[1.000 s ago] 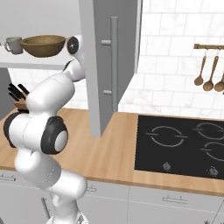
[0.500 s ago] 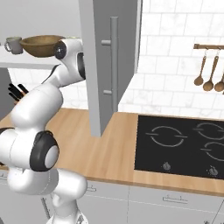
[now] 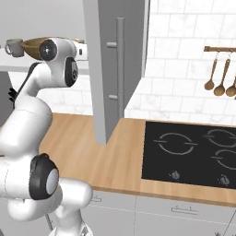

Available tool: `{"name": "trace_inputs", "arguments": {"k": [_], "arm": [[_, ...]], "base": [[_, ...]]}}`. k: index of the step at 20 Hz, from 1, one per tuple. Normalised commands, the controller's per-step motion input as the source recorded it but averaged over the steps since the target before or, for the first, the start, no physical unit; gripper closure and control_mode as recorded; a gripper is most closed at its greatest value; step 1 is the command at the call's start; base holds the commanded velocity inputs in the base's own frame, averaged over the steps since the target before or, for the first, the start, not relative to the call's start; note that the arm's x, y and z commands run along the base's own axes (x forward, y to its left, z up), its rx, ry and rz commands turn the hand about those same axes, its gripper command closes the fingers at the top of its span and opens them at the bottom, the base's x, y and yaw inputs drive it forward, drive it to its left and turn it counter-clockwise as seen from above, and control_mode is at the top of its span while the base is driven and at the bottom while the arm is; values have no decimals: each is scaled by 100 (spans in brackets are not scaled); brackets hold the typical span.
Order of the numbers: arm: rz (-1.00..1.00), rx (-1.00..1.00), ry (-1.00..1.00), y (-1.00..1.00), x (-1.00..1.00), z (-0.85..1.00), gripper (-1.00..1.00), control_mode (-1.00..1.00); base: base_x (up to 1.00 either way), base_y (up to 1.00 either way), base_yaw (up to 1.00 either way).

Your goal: Gather all objects into one cabinet and sort the glasses and bowls to opposite sides.

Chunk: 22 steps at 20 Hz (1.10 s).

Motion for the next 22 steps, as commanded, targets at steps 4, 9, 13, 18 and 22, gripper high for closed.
{"name": "trace_inputs", "arguments": {"k": [4,9,13,18,22], "arm": [[17,6,0,61,-60,3,-100,-100],[8,3,0,74,-63,1,-100,-100],[-1,2,0,67,-60,0,-100,-100],[-4,3,0,63,-40,6,-100,-100],[-5,4,0,48,-12,17,-100,-100]], "base": [[0,0,0],[0,0,0],[0,0,0],[0,0,0],[0,0,0]]}}
